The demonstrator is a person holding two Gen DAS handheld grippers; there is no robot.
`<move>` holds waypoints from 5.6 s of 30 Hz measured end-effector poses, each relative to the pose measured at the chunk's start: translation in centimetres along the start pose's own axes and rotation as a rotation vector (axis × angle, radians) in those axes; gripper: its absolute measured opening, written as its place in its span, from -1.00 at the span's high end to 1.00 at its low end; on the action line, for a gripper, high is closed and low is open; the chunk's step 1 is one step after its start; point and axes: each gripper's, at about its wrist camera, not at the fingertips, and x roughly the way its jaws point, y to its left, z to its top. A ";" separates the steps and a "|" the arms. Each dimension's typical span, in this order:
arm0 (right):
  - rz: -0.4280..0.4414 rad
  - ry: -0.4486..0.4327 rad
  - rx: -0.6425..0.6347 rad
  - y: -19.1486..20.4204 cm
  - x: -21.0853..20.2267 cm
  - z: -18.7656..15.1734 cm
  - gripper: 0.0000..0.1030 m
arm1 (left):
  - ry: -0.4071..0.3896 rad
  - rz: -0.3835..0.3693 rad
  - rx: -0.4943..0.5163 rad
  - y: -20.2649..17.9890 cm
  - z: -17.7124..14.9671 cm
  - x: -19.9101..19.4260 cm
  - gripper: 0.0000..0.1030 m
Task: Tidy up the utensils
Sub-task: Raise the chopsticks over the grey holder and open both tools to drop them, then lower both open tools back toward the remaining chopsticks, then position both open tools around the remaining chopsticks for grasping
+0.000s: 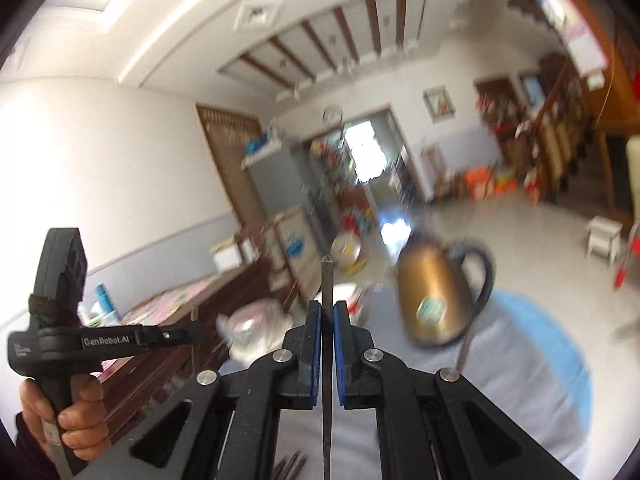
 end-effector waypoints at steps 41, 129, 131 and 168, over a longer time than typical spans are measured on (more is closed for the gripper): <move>-0.129 0.069 0.104 -7.5 -1.3 -3.9 0.13 | -0.135 0.218 0.174 -4.4 -7.6 7.2 -0.13; -0.015 0.765 0.061 4.2 9.8 -21.2 0.25 | 0.392 0.528 -0.054 13.8 -21.4 3.2 -0.53; -0.012 0.795 0.067 4.4 11.3 -22.0 0.29 | 0.398 0.526 -0.056 14.0 -21.4 3.2 -0.53; -0.097 0.890 -0.121 2.9 14.1 -24.8 0.63 | 0.527 0.344 -0.084 15.1 -19.8 8.7 -0.53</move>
